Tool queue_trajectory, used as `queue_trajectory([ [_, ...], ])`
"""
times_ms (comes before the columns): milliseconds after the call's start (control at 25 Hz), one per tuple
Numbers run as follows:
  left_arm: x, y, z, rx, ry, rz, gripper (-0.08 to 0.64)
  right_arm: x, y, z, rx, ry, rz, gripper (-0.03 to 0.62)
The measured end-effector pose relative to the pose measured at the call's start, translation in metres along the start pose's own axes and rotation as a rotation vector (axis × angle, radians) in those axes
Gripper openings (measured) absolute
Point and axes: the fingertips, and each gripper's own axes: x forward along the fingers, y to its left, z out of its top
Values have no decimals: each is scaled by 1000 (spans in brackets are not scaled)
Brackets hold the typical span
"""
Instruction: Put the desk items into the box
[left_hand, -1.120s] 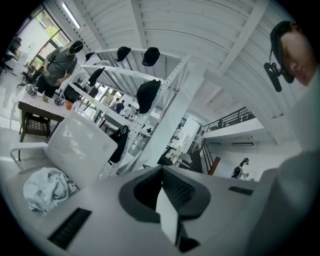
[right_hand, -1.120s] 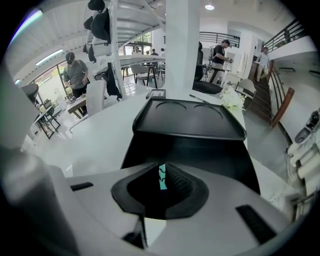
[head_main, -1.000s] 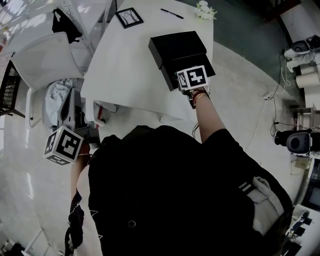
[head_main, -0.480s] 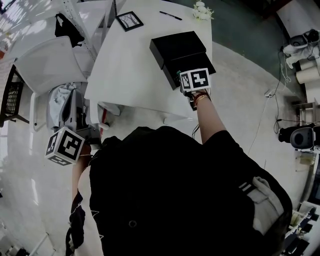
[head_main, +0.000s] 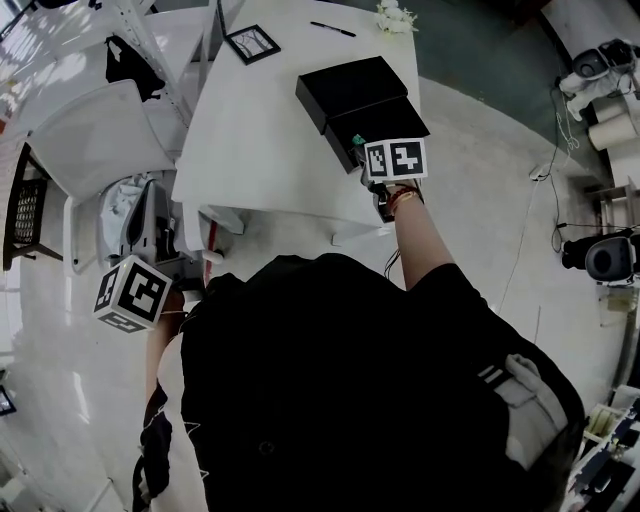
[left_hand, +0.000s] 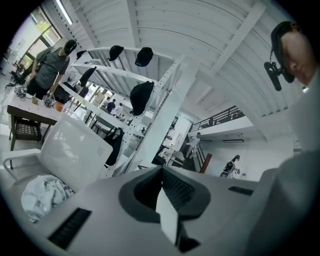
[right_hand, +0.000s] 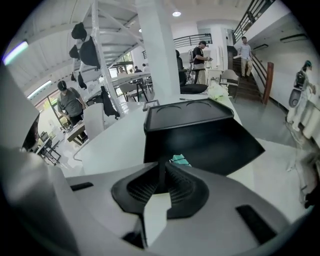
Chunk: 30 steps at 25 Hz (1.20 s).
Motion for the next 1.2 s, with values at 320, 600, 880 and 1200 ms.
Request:
queue_trajectory([
  [320,7,-8,-8,16,43,-67,11,-16,12,-13,50,-48,8,43],
  [600,20,-22,-30,16,87,-120,11,-37,16,-15,96,-124,37,25],
  [880,37,-62,-52,30,127,-159,11,-66,24,8,115,-254,135,6],
  [1200,58,-145,-80,34,148,-196,11,-121,26,47,164,-411,314,5],
])
